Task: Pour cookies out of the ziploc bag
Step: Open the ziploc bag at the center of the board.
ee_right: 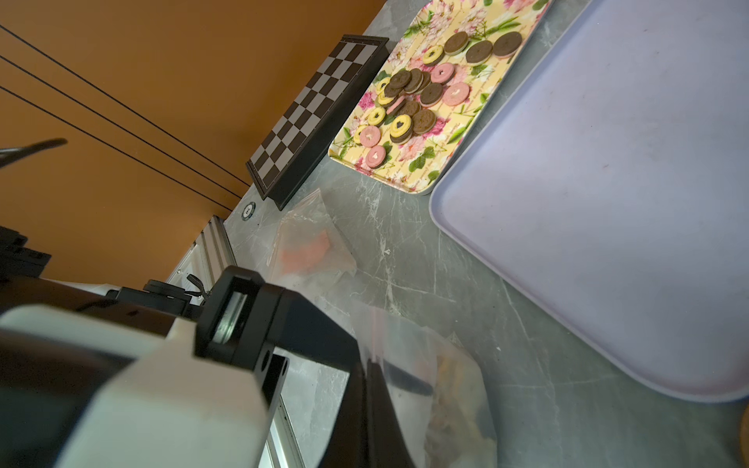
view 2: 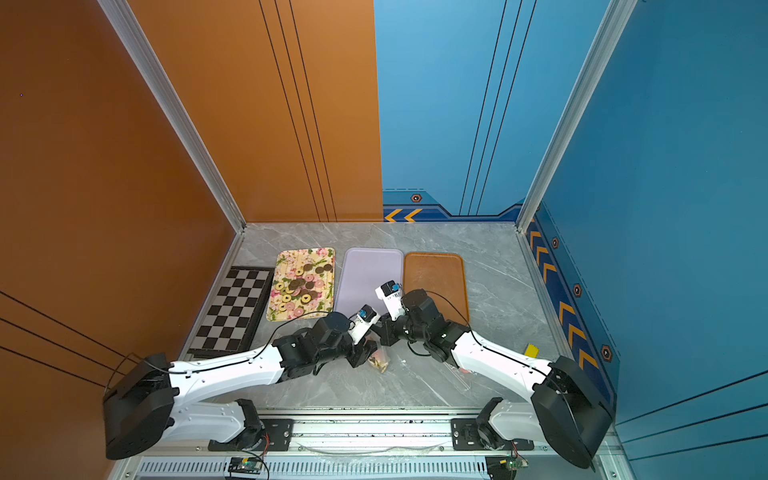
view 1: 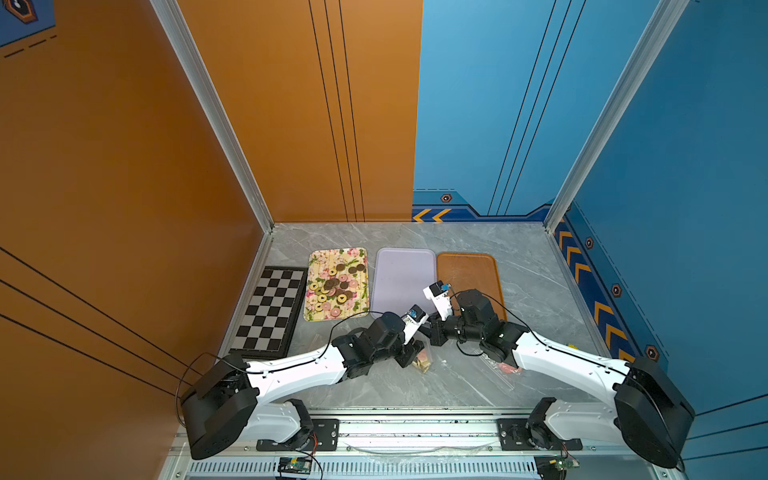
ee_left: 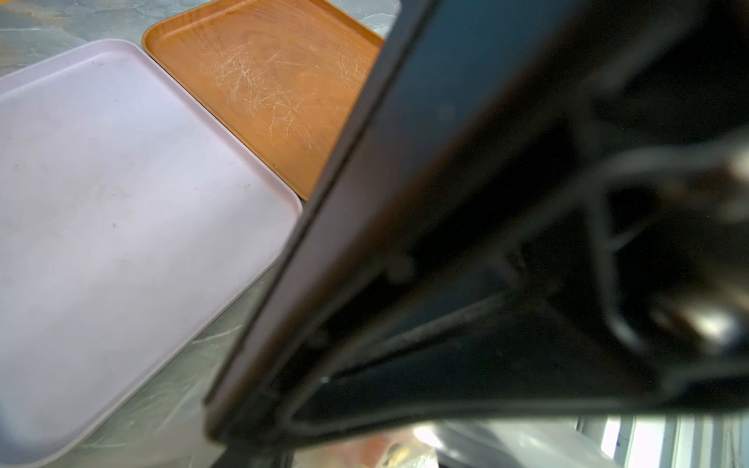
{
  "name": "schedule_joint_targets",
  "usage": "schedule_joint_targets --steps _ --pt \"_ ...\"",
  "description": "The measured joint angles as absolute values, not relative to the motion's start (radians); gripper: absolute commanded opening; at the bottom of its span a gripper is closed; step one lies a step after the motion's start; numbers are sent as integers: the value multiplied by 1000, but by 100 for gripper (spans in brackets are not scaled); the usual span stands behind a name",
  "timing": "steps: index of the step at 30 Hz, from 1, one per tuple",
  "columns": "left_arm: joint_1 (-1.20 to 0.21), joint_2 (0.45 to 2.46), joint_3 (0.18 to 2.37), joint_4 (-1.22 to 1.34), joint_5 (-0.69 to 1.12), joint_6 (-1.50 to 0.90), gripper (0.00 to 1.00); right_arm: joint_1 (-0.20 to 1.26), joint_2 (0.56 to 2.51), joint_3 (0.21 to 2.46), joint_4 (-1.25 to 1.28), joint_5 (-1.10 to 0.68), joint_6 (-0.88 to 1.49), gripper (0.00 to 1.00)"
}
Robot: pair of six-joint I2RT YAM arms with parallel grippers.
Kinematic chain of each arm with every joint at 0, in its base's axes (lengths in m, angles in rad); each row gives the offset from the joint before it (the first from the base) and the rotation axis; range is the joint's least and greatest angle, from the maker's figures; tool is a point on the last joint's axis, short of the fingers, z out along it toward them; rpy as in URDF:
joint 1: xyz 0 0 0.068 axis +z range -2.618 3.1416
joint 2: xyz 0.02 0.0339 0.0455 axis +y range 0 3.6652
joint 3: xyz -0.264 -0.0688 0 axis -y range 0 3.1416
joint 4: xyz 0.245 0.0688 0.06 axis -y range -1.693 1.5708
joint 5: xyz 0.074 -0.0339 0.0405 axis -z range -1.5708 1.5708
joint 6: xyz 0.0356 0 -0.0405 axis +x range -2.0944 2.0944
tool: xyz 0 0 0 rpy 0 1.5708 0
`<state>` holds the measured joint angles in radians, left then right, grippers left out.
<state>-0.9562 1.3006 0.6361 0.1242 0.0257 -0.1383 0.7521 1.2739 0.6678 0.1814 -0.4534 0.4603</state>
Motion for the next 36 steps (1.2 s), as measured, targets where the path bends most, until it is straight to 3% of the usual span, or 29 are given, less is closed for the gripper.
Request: schedule_joint_targets --steps 4,9,14,36 --pt "-955 1330 640 145 27 -139 50 752 1274 657 184 -459 473 0" --pt "-957 1358 662 150 6 -139 29 751 1274 653 183 -460 480 0" --pt "-958 1382 670 143 -26 -145 0 745 1274 650 183 -459 490 0" --pt "-1023 1299 610 150 -52 -131 0 727 1266 632 238 -468 507 0"
